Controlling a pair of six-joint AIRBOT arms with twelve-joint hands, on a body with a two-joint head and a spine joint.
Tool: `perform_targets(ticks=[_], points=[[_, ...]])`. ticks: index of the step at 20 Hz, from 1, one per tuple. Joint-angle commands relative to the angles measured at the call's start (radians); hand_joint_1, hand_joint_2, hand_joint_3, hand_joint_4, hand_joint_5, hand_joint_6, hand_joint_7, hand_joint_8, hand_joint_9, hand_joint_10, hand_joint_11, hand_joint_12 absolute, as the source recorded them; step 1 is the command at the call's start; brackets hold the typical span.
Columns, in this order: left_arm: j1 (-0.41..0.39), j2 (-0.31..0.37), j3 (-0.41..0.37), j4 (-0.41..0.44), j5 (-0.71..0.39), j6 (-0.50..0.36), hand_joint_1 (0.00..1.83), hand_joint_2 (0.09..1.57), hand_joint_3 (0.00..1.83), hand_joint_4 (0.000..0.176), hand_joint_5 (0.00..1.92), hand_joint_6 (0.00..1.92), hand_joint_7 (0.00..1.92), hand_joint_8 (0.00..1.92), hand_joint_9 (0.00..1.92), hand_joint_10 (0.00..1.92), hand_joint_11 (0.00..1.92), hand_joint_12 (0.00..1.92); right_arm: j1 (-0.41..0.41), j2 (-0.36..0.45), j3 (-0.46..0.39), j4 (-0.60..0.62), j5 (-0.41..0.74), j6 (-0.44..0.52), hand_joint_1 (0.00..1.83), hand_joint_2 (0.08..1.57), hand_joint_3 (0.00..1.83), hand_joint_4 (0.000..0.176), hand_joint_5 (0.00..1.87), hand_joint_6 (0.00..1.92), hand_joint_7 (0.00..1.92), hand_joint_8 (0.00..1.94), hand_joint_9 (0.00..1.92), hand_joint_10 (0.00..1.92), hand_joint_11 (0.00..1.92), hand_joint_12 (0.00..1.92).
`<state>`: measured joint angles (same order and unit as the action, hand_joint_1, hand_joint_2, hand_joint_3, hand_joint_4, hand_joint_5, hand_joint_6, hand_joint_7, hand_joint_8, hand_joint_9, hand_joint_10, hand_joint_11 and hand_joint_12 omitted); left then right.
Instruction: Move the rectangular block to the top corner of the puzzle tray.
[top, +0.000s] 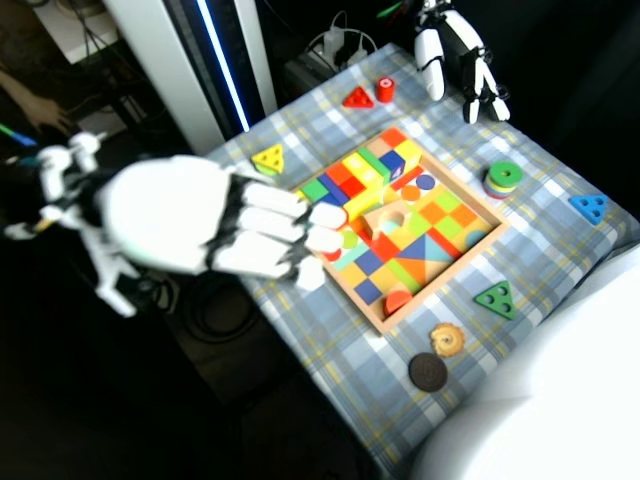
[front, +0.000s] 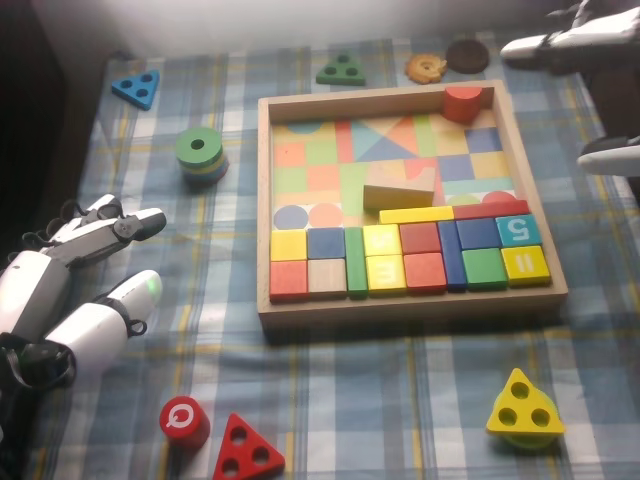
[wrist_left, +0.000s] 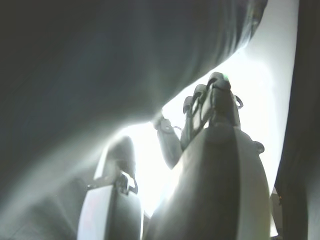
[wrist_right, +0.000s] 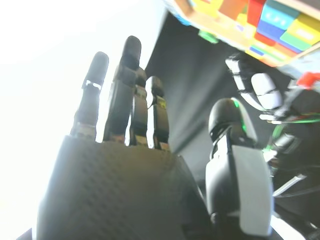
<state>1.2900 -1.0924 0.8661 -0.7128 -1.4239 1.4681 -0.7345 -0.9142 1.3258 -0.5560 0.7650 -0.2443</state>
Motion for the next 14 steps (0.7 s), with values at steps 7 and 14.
perform_targets(ticks=[7, 14], points=[[-0.006, 0.006, 0.008, 0.038, -0.099, -0.006, 0.7, 1.37, 0.0, 0.09, 0.57, 0.0, 0.15, 0.0, 0.11, 0.01, 0.0, 0.0, 0.2, -0.086, 0.091, -0.35, -0.059, 0.261, 1.46, 1.1, 0.0, 0.0, 0.36, 0.01, 1.32, 1.86, 1.53, 1.87, 1.55, 1.91], [-0.006, 0.007, 0.009, 0.043, -0.086, -0.006, 0.7, 1.38, 0.0, 0.07, 0.56, 0.0, 0.15, 0.0, 0.11, 0.0, 0.0, 0.0, 0.308, -0.152, 0.134, -0.729, -0.066, 0.562, 1.71, 1.11, 0.0, 0.0, 0.54, 0.01, 1.55, 1.94, 1.69, 1.92, 1.74, 1.92]])
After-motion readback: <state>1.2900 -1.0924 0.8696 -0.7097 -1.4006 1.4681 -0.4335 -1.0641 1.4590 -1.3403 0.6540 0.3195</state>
